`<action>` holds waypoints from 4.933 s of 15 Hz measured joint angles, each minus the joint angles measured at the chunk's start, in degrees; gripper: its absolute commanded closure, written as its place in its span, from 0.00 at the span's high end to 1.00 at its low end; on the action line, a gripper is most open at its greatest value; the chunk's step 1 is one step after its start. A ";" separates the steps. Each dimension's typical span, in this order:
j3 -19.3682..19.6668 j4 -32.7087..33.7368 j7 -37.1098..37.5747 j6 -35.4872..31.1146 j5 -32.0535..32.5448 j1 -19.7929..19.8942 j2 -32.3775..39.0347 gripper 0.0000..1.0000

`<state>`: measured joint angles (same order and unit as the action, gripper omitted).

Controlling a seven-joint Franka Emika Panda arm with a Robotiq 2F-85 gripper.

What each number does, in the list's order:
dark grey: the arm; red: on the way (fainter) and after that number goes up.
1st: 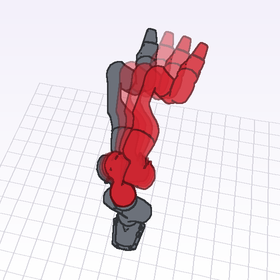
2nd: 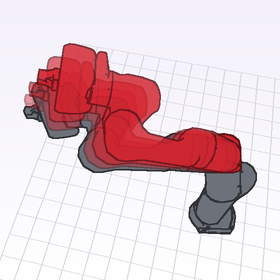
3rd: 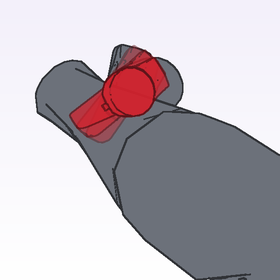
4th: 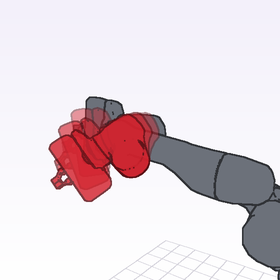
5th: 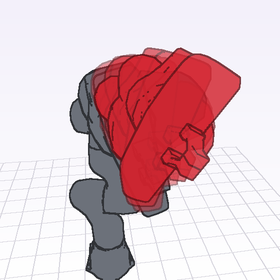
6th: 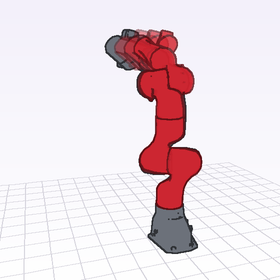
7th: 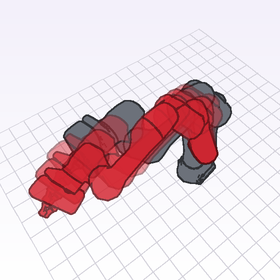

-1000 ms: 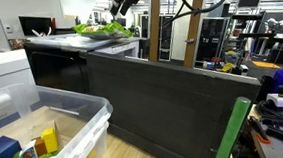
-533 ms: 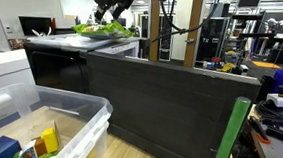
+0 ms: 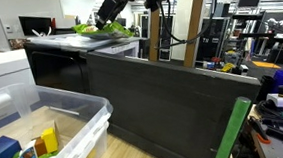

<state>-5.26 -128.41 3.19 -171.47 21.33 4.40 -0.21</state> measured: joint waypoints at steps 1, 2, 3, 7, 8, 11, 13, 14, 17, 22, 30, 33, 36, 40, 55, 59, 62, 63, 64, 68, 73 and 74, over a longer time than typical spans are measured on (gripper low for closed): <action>0.39 0.03 0.01 -0.04 2.04 0.04 0.26 1.00; 0.86 0.09 0.03 -0.04 4.28 0.10 0.54 1.00; 1.35 0.22 0.04 0.17 6.14 0.13 0.90 1.00; 3.09 2.58 4.48 4.11 16.22 0.08 2.65 1.00; 3.29 3.50 6.16 5.58 18.94 -0.02 2.90 1.00; 3.33 5.67 10.87 10.06 26.38 -0.75 3.41 1.00; 3.23 6.11 12.41 11.93 29.38 -1.53 3.69 1.00; 3.21 6.11 12.43 12.39 29.97 -1.71 3.82 1.00; 2.92 5.94 12.37 15.40 30.34 -2.41 4.54 1.00; 2.57 6.65 11.65 23.18 30.34 -4.08 4.23 1.00; 3.12 8.47 12.46 26.78 29.94 -5.33 4.29 0.46; 3.38 9.70 14.62 26.73 29.94 -5.36 4.36 0.34; 3.49 9.82 16.48 26.64 29.94 -5.36 4.46 0.23; 3.83 10.47 18.79 26.33 30.54 -5.36 4.45 0.12; 4.25 10.88 42.62 24.87 58.80 -5.50 3.33 0.02; 4.15 11.05 45.18 24.97 61.34 -5.50 2.75 0.03; 4.14 11.11 44.84 24.69 60.01 -5.50 2.20 0.03; 4.13 11.12 44.70 24.58 59.46 -5.50 1.63 0.03; 4.12 11.13 44.67 24.52 59.08 -5.50 0.85 0.03; 4.10 11.14 44.67 23.97 58.94 -5.50 -2.02 0.03; 4.10 11.10 44.67 22.34 58.94 -5.50 -4.64 0.03; 4.10 11.09 44.67 22.09 58.93 -5.50 -4.94 0.03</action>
<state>-1.16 -117.32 47.86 -149.39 80.26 -1.11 -5.15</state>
